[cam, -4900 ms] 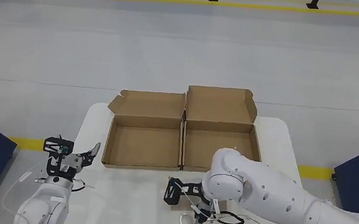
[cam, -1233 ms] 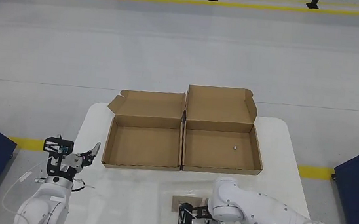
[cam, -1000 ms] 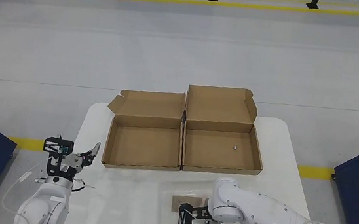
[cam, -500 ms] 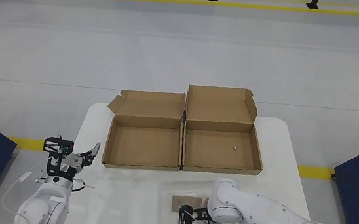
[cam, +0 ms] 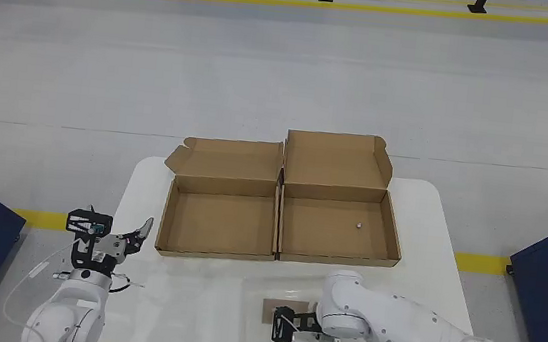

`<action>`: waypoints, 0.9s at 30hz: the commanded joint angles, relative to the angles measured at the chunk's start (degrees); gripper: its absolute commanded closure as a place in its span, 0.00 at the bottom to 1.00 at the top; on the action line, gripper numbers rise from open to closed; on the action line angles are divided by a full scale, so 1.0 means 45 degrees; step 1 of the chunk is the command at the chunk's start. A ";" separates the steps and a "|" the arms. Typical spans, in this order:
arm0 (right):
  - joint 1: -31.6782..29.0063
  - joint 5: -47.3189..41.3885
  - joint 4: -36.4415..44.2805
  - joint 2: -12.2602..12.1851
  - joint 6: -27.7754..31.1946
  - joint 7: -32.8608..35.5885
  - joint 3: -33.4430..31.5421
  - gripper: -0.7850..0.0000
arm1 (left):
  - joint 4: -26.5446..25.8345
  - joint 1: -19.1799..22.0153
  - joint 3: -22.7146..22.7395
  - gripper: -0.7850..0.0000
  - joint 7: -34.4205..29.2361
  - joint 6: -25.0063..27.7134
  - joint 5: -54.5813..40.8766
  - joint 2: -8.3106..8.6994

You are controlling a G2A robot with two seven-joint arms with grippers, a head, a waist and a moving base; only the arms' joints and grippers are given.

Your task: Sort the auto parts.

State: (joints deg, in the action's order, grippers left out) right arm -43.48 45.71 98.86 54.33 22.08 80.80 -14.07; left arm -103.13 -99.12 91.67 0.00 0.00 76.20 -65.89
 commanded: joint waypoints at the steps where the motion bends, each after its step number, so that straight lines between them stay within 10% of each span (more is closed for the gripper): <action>1: -0.0016 0.0044 0.0124 -0.0078 -0.0173 0.0031 -0.0192 1.00 | 0.0000 0.0000 0.0000 0.00 0.0000 0.0000 0.0000 0.0000; 27: -0.0575 -0.0677 0.0670 -0.0948 -0.0250 -0.0286 -0.1982 1.00 | 0.0000 0.0000 0.0000 0.00 0.0000 0.0000 0.0000 0.0000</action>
State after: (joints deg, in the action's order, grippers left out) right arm -46.04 43.64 102.47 50.20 20.43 80.40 -22.34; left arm -103.13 -99.12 91.67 0.00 0.00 76.20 -65.89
